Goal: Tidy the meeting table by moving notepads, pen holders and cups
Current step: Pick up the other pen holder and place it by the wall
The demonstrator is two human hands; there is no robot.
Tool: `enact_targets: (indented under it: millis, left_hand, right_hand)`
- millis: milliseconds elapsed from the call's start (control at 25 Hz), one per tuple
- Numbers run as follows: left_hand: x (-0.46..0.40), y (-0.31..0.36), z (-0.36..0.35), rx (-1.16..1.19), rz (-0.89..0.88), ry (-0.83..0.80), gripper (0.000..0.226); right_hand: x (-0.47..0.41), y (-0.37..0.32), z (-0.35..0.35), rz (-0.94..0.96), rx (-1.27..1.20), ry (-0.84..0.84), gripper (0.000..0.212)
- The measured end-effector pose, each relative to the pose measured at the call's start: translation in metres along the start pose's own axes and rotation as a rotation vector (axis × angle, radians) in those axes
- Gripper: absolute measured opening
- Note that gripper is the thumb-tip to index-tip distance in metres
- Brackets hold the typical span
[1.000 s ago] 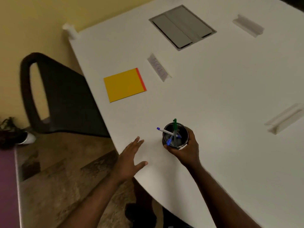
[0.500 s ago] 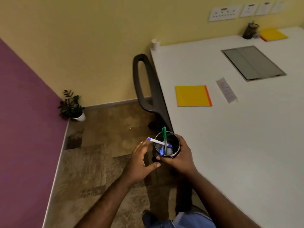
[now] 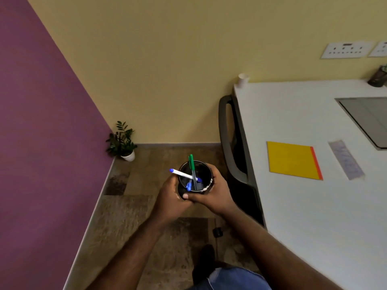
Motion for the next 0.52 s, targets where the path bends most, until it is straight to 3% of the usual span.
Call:
enact_targets:
  millis: [120, 240, 520]
  left_hand:
    - [-0.057, 0.005, 0.024, 0.025, 0.028, 0.076, 0.056]
    - [-0.112, 0.016, 0.042, 0.021, 0.014, 0.125, 0.058]
    - [-0.237, 0.037, 0.041, -0.012, -0.102, 0.027, 0.067]
  right_hand:
    - [-0.065, -0.004, -0.011, 0.011, -0.012, -0.048, 0.092]
    - [-0.126, -0.015, -0.013, 0.025, 0.002, -0.111, 0.095]
    - [-0.235, -0.013, 0.013, -0.013, 0.055, -0.154, 0.085]
Point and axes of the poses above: each hand's wrist, its own x-axis away from the middle knuckle, its own z-axis out of the back of the hand, y = z × x, the point moved 7 cm from there along -x, towards the middle knuckle, and after that the axes turned 4 degrees about z, right-handed, at the moved point
